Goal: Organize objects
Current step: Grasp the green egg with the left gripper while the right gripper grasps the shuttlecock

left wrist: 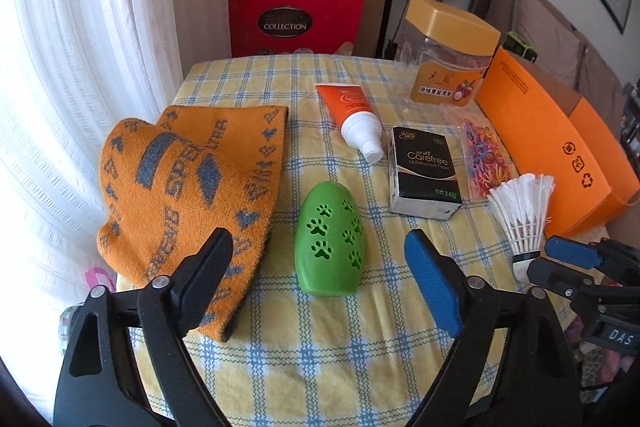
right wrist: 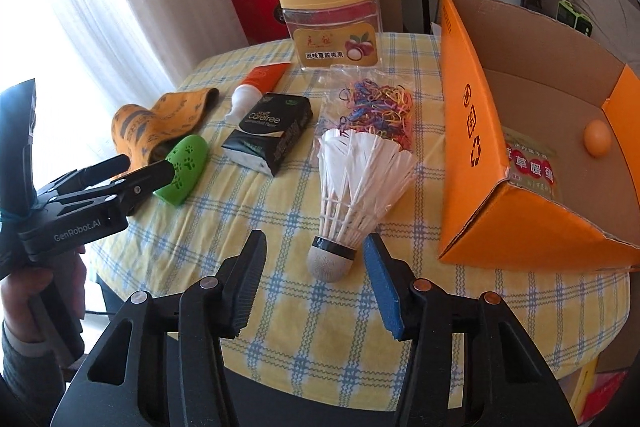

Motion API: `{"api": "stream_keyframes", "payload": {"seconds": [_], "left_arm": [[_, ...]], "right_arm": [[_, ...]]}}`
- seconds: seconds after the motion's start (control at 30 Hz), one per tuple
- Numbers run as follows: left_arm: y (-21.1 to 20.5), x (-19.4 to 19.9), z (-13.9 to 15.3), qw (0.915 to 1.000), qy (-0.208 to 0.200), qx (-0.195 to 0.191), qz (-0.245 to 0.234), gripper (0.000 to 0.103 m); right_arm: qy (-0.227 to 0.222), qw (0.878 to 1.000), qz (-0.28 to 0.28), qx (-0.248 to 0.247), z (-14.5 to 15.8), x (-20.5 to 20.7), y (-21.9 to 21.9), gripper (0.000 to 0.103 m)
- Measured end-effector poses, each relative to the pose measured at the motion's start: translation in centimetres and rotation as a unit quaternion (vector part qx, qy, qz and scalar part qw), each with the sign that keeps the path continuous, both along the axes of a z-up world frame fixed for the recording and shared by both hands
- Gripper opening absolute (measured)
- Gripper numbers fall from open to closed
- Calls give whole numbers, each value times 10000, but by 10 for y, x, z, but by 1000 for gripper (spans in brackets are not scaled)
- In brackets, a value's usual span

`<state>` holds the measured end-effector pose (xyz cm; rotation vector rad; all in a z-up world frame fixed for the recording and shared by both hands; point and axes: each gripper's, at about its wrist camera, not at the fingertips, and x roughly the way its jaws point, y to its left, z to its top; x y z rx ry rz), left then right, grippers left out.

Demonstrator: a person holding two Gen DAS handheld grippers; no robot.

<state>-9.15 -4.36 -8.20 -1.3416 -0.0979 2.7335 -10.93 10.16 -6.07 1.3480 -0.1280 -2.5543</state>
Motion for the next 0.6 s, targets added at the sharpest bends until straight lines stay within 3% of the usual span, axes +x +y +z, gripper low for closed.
{"api": "stream_keyframes", "payload": {"seconds": [0.43, 0.5, 0.6], "left_arm": [[5, -23, -23, 9995, -196, -194, 169, 79], [6, -23, -24, 9991, -179, -313, 213, 67], [5, -23, -26, 9989, -197, -360, 231, 53]], "right_arm": [[-159, 9997, -160, -57, -21, -19, -4, 51], [-102, 9997, -214, -1, -22, -21, -4, 38], [-91, 9997, -243, -4, -23, -22, -2, 32]]}}
